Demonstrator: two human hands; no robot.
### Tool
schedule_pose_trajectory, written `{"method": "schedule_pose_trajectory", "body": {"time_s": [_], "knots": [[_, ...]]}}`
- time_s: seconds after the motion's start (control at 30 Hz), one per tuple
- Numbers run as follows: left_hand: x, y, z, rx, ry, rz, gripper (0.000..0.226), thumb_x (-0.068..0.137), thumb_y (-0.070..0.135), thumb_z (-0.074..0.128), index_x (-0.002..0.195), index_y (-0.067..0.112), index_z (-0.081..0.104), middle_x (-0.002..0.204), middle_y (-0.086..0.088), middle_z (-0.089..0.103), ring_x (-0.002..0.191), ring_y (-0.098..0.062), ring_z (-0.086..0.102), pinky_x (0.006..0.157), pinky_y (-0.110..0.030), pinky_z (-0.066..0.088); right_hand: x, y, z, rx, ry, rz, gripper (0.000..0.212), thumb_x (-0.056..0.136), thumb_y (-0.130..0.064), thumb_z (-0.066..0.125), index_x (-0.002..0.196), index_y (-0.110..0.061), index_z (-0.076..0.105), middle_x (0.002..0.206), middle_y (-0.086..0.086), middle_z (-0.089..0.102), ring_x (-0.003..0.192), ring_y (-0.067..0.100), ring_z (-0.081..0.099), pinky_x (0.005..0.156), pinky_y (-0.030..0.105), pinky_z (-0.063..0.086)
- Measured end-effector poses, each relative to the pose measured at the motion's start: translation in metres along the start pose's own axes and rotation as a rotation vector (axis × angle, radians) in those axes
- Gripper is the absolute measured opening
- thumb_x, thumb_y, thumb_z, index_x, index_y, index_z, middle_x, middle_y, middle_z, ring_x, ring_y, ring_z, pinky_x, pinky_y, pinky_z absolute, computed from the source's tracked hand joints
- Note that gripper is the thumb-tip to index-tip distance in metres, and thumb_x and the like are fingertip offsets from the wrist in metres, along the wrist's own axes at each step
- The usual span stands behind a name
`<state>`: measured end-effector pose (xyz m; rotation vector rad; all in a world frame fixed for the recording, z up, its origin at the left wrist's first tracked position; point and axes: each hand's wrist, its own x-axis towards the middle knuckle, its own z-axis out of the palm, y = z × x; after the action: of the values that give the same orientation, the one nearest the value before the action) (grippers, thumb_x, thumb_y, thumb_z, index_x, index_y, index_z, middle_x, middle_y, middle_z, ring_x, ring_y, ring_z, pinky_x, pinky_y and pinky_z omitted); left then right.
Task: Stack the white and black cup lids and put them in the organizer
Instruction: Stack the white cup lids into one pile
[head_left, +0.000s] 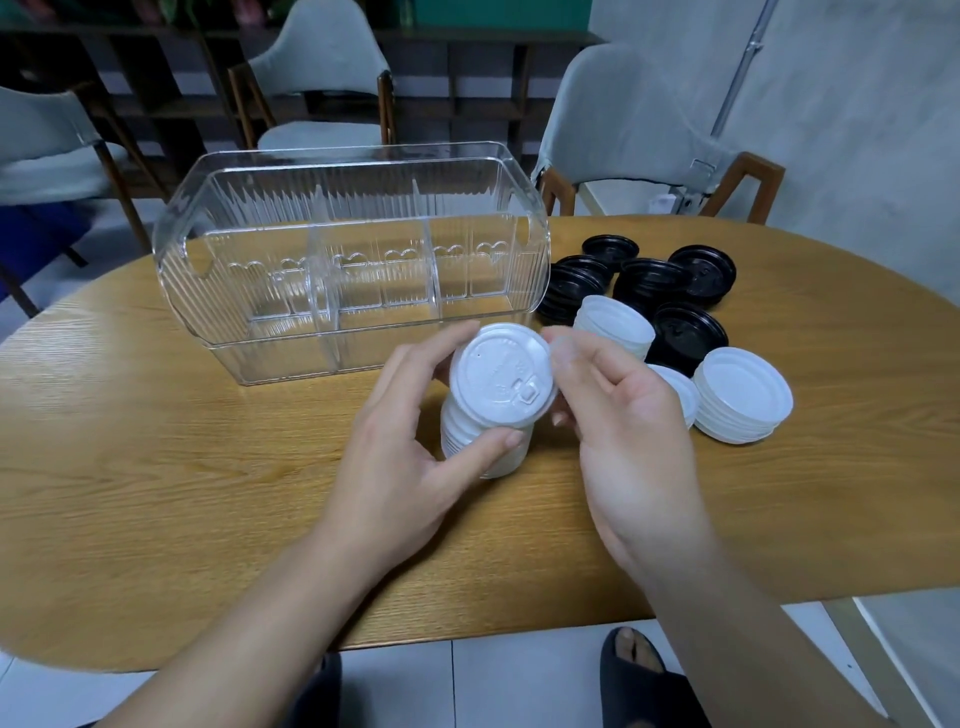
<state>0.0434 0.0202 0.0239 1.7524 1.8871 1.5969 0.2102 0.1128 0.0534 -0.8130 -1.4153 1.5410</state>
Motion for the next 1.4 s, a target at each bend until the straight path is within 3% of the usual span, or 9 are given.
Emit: {"method": "schedule_pose_trajectory", "body": {"time_s": [0.17, 0.27, 0.33, 0.5, 0.7, 0.77, 0.93, 1.1, 1.4], "knots": [[-0.001, 0.005, 0.001, -0.015, 0.079, -0.056, 0.072, 0.081, 0.038, 0.098, 0.14, 0.019, 0.063, 0.119, 0.015, 0.069, 0.105, -0.019, 0.066, 0.095, -0.021, 0.05, -0.009, -0.003, 0.003, -0.217, -0.094, -0.12, 0.06, 0.088, -0.031, 0.09, 0.143, -0.031, 0.066, 0.129, -0.01, 0.076, 0.109, 0.012, 0.076, 0.093, 0.03, 0.063], [-0.001, 0.004, 0.001, 0.03, 0.097, -0.077, 0.071, 0.074, 0.043, 0.094, 0.133, 0.023, 0.063, 0.096, 0.018, 0.059, 0.093, -0.02, 0.061, 0.086, -0.018, 0.046, -0.011, 0.003, 0.004, -0.461, -0.078, -0.248, 0.072, 0.082, -0.031, 0.096, 0.147, -0.029, 0.065, 0.143, -0.02, 0.065, 0.133, 0.004, 0.062, 0.101, 0.017, 0.051], [-0.002, 0.002, 0.001, 0.056, 0.099, -0.09, 0.071, 0.071, 0.047, 0.093, 0.131, 0.026, 0.061, 0.092, 0.014, 0.057, 0.092, -0.02, 0.061, 0.085, -0.021, 0.046, -0.012, 0.004, 0.005, -0.503, -0.071, -0.278, 0.077, 0.079, -0.032, 0.098, 0.149, -0.027, 0.065, 0.145, -0.022, 0.062, 0.137, -0.002, 0.057, 0.103, 0.009, 0.044], [-0.003, 0.001, 0.002, 0.104, 0.059, -0.045, 0.072, 0.075, 0.05, 0.091, 0.136, 0.029, 0.059, 0.107, 0.018, 0.061, 0.102, -0.018, 0.061, 0.096, -0.043, 0.051, -0.007, 0.002, 0.001, -0.487, -0.08, -0.21, 0.079, 0.077, -0.033, 0.099, 0.148, -0.036, 0.063, 0.138, -0.02, 0.068, 0.128, 0.003, 0.065, 0.106, 0.022, 0.052], [-0.004, -0.015, 0.0, 0.185, -0.143, -0.19, 0.119, 0.066, 0.081, 0.092, 0.165, 0.041, 0.04, 0.146, 0.023, 0.053, 0.14, -0.01, 0.05, 0.119, -0.052, 0.044, 0.001, 0.004, -0.007, -0.454, -0.023, -0.136, 0.063, 0.086, -0.044, 0.092, 0.143, -0.035, 0.068, 0.131, -0.02, 0.075, 0.125, 0.003, 0.069, 0.109, 0.035, 0.056], [-0.004, -0.016, 0.0, 0.162, -0.179, -0.25, 0.123, 0.066, 0.081, 0.094, 0.167, 0.044, 0.034, 0.15, 0.026, 0.053, 0.144, -0.006, 0.048, 0.122, -0.05, 0.044, 0.001, 0.006, -0.007, -0.499, -0.052, -0.136, 0.064, 0.087, -0.047, 0.09, 0.146, -0.036, 0.066, 0.136, -0.021, 0.072, 0.129, 0.0, 0.065, 0.113, 0.032, 0.053], [-0.003, -0.012, 0.002, 0.142, -0.207, -0.271, 0.116, 0.076, 0.075, 0.086, 0.169, 0.049, 0.022, 0.138, 0.022, 0.066, 0.132, -0.011, 0.063, 0.115, -0.048, 0.052, 0.0, 0.01, -0.003, -0.654, -0.133, -0.19, 0.06, 0.09, -0.04, 0.088, 0.146, -0.033, 0.069, 0.144, -0.028, 0.065, 0.136, -0.016, 0.052, 0.114, 0.007, 0.037], [-0.002, -0.01, 0.0, 0.114, -0.247, -0.278, 0.12, 0.08, 0.056, 0.087, 0.173, 0.049, 0.013, 0.134, 0.028, 0.068, 0.127, -0.01, 0.066, 0.114, -0.048, 0.052, 0.001, 0.014, -0.002, -0.697, -0.201, -0.208, 0.057, 0.091, -0.036, 0.089, 0.145, -0.03, 0.072, 0.147, -0.027, 0.064, 0.138, -0.02, 0.048, 0.112, 0.0, 0.031], [-0.002, -0.011, -0.001, 0.135, -0.278, -0.305, 0.128, 0.071, 0.056, 0.085, 0.174, 0.05, 0.01, 0.137, 0.028, 0.065, 0.13, -0.011, 0.064, 0.11, -0.037, 0.052, 0.004, 0.009, -0.011, -0.677, -0.279, -0.16, 0.061, 0.088, -0.039, 0.091, 0.145, -0.036, 0.07, 0.15, -0.032, 0.062, 0.139, -0.023, 0.046, 0.118, 0.005, 0.032]]}}
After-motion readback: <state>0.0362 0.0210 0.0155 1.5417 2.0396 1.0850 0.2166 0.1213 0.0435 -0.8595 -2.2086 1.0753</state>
